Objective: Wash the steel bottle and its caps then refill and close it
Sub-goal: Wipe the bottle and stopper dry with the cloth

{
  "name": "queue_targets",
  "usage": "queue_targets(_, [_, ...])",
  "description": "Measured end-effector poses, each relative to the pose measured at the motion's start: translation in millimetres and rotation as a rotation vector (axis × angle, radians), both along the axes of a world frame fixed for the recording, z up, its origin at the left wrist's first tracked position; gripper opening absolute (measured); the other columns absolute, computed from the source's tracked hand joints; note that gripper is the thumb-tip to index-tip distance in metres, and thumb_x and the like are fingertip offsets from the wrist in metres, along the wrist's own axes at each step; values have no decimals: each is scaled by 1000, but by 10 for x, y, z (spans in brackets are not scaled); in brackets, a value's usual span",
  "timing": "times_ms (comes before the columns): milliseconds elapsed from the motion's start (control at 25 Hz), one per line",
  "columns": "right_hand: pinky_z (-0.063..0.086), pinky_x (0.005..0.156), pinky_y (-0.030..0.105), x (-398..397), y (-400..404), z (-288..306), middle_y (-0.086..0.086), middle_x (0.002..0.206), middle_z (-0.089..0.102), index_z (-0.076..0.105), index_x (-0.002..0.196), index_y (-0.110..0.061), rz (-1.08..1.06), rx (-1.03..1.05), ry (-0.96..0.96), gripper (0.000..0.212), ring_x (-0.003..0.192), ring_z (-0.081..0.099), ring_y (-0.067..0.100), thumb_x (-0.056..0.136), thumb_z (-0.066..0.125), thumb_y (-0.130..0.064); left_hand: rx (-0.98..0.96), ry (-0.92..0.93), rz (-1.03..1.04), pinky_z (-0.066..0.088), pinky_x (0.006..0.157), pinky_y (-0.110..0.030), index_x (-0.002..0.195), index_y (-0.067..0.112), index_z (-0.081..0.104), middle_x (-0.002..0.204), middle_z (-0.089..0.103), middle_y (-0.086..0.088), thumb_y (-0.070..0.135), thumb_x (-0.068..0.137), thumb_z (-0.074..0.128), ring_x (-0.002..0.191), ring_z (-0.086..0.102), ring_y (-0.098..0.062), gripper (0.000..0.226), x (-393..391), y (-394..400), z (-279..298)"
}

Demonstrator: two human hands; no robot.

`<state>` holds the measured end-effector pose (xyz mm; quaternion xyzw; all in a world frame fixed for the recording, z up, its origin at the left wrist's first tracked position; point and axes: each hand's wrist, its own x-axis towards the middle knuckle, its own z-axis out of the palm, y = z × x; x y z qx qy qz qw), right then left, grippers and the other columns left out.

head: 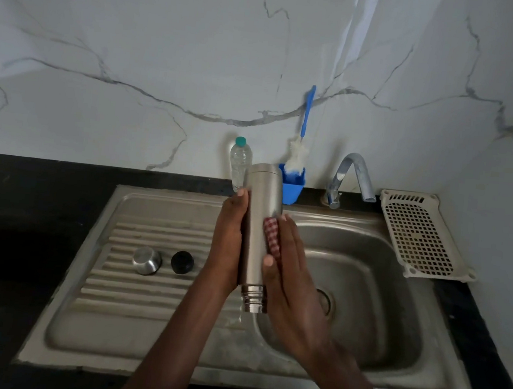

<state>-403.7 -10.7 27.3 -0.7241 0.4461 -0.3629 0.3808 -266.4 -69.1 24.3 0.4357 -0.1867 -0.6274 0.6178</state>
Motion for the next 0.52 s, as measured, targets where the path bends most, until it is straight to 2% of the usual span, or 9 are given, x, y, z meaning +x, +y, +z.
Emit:
queue_targets(40, [25, 121, 16, 12, -33, 63, -21, 171, 4, 10, 164, -35, -32, -54, 54, 59, 153, 13, -7, 110, 32, -42, -19, -84, 39, 52, 105, -59, 139, -2, 56, 130, 60, -38, 61, 96, 66, 109, 64, -39, 77, -18, -2, -36])
queue_targets(80, [22, 122, 17, 32, -130, 116, -19, 171, 4, 11, 165, -29, -64, -103, 73, 59, 154, 10, -5, 111, 33, -39, -39, -201, 70, 54, 102, -55, 133, -4, 59, 126, 65, -35, 54, 102, 60, 107, 66, -36, 65, -58, 22, -26])
queue_targets(160, [21, 126, 23, 79, -460, 242, -12, 170, 19, 22, 164, -23, -152, -69, -75, 55, 154, 17, -2, 112, 36, -32, -96, -381, 44, 58, 92, -43, 125, 0, 68, 113, 76, -21, 42, 111, 44, 102, 73, -30, 51, -182, 92, 48])
queue_targets(200, [24, 126, 28, 83, -653, 321, -13, 166, 31, 29, 162, -25, -203, 28, -209, 51, 151, 27, -2, 112, 38, -32, -133, -414, 1, 59, 93, -43, 127, 4, 69, 113, 77, -17, 44, 112, 39, 106, 75, -30, 52, -238, 129, 107])
queue_targets(280, [35, 123, 39, 57, -883, 480, -15, 153, 50, 46, 153, -34, -225, 267, -451, 44, 141, 46, 2, 111, 40, -41, -190, -401, -106, 57, 100, -50, 136, 14, 66, 120, 76, -14, 54, 109, 41, 113, 73, -31, 54, -282, 153, 212])
queue_targets(360, [44, 116, 48, 32, -872, 503, -7, 140, 65, 58, 143, -36, -143, 458, -593, 40, 129, 61, 13, 108, 42, -49, -201, -402, -133, 55, 104, -55, 141, 21, 61, 126, 74, -11, 58, 103, 51, 117, 72, -30, 54, -278, 106, 245])
queue_targets(440, [50, 109, 51, 55, -696, 431, 0, 128, 72, 63, 135, -36, -84, 526, -583, 40, 119, 69, 20, 107, 40, -54, -201, -335, -66, 54, 105, -57, 142, 20, 57, 129, 72, -11, 56, 100, 59, 119, 71, -31, 55, -257, 47, 213])
queue_targets(520, [53, 107, 46, 70, -475, 315, -11, 125, 72, 59, 132, -49, -90, 481, -467, 34, 118, 68, 11, 106, 38, -56, -124, -234, 37, 55, 103, -58, 137, 13, 61, 122, 74, -16, 59, 96, 65, 112, 73, -35, 62, -192, 16, 164])
